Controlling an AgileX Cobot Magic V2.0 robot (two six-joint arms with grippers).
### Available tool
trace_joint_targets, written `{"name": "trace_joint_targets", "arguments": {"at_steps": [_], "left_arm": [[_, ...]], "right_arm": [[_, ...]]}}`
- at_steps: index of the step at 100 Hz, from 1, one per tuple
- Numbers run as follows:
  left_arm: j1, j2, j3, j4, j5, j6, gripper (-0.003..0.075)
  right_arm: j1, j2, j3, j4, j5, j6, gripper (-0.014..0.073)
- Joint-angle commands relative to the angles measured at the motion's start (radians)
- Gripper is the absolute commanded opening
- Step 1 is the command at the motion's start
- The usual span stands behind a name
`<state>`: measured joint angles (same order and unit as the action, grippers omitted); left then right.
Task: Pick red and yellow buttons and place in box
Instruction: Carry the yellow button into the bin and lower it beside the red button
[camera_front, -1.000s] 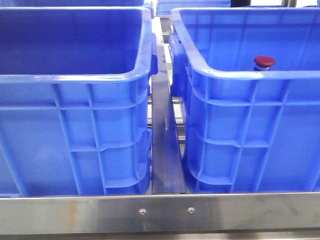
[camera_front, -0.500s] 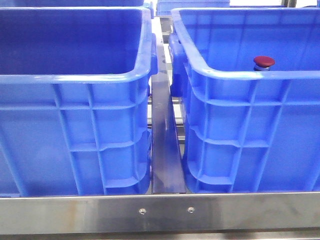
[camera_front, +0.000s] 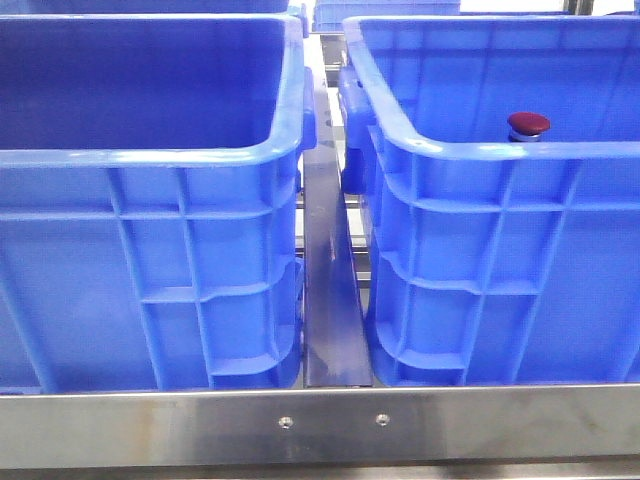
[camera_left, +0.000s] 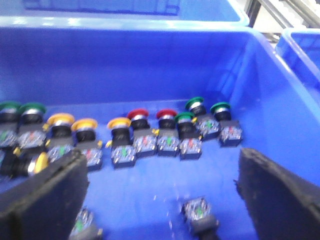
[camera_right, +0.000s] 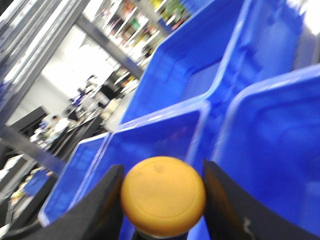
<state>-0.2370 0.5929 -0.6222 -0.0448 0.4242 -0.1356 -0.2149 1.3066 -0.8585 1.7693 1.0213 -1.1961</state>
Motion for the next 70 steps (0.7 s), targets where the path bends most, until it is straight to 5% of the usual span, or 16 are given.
{"name": "trace_joint_targets", "arguments": {"at_steps": [1, 30, 55, 70], "left_arm": [[0.004, -0.053, 0.01, -0.001, -0.045, -0.009, 0.0487], [0.004, -0.167, 0.085, 0.028, -0.035, -0.009, -0.0022], [0.004, -0.167, 0.085, 0.028, -0.039, -0.009, -0.0019], [0.004, -0.167, 0.085, 0.028, -0.039, -0.009, -0.0019]], "right_arm": [[-0.041, -0.023, -0.034, 0.107, 0.036, -0.052, 0.0209], [-0.105, -0.023, -0.034, 0.107, -0.191, -0.288, 0.0202], [-0.105, 0.001, -0.046, 0.15, -0.495, -0.581, 0.0202], [-0.105, 0.081, -0.084, 0.15, -0.51, -0.635, 0.0202]]}}
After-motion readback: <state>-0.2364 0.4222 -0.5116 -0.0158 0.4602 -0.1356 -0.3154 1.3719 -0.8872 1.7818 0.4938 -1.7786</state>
